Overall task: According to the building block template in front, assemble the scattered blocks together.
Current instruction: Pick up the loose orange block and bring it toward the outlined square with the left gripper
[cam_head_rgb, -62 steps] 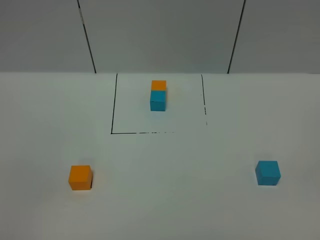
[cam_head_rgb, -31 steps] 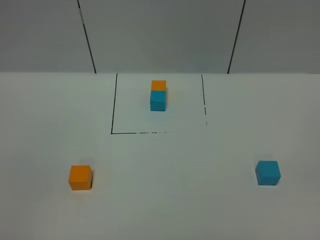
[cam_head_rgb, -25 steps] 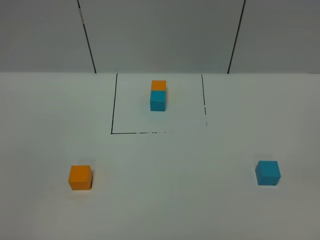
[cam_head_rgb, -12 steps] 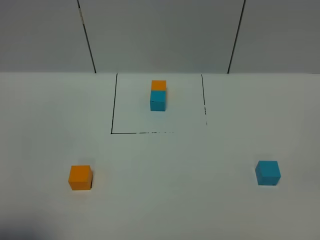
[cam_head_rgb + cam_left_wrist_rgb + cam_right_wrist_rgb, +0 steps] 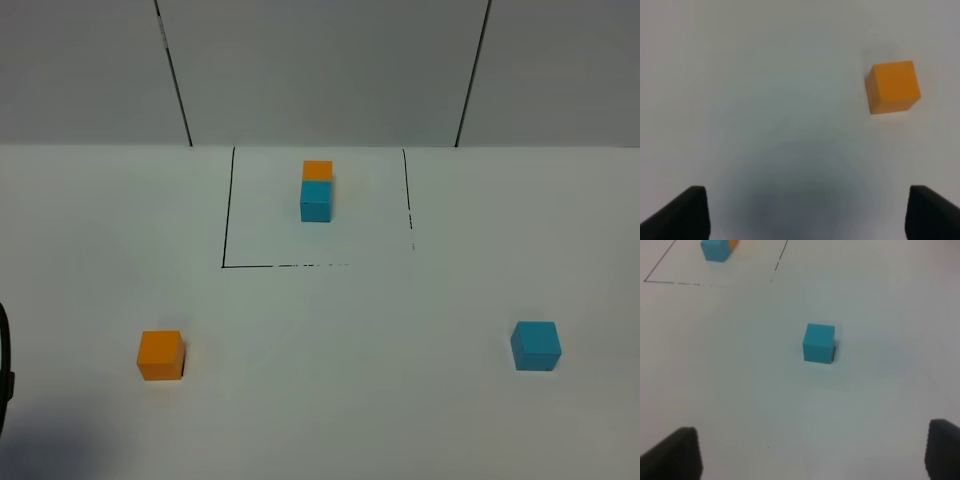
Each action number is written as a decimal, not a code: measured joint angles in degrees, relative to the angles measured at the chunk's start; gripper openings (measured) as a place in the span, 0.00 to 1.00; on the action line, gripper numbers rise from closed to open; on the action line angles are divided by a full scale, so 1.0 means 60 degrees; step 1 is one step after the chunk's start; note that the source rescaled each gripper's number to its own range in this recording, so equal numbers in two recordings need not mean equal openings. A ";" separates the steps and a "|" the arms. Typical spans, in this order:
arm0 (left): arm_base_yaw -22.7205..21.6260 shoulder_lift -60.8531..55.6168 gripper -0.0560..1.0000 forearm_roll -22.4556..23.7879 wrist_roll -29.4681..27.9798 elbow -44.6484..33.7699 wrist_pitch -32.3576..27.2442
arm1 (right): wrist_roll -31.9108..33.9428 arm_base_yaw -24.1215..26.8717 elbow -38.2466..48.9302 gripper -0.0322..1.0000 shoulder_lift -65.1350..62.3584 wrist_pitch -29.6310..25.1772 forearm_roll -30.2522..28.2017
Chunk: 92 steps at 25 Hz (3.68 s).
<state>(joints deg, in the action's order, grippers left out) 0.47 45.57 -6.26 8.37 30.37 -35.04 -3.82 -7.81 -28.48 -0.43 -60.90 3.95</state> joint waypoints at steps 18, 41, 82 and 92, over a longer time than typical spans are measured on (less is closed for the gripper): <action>0.0000 0.3197 0.69 -0.0746 -0.0009 0.2385 -0.0753 | 0.0000 0.0000 0.0000 0.79 0.0000 0.0000 0.0000; 0.1535 0.7509 0.69 -0.0716 -0.1900 0.4918 -0.1666 | 0.0000 0.0000 0.0000 0.79 0.0000 0.0000 0.0000; 0.3220 1.0882 0.79 0.0843 -0.4440 0.6030 -0.1608 | 0.0000 0.0000 0.0000 0.79 0.0000 0.0000 0.0000; 0.3228 1.0912 0.77 0.0969 -0.4683 0.6021 -0.1438 | 0.0000 0.0000 0.0000 0.79 0.0000 0.0000 0.0000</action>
<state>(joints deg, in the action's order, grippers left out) 19.84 111.04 -0.45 -19.73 66.50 -43.66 -3.82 -7.81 -28.48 -0.43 -60.90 3.95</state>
